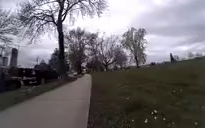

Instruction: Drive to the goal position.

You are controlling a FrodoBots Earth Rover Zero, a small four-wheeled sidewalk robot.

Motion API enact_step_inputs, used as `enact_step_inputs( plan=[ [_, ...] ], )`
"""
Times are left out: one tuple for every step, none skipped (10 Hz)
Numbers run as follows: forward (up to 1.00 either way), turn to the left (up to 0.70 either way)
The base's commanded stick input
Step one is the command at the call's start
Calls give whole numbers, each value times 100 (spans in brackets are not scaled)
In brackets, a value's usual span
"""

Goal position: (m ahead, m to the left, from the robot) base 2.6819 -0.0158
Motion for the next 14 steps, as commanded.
enact_step_inputs(
  plan=[
    [100, 0],
    [100, 0],
    [55, 22],
    [0, 57],
    [0, 88],
    [0, 100],
    [0, 100],
    [0, 100],
    [0, 100],
    [0, 100],
    [0, 100],
    [0, 100],
    [0, 100],
    [0, 100]
  ],
)
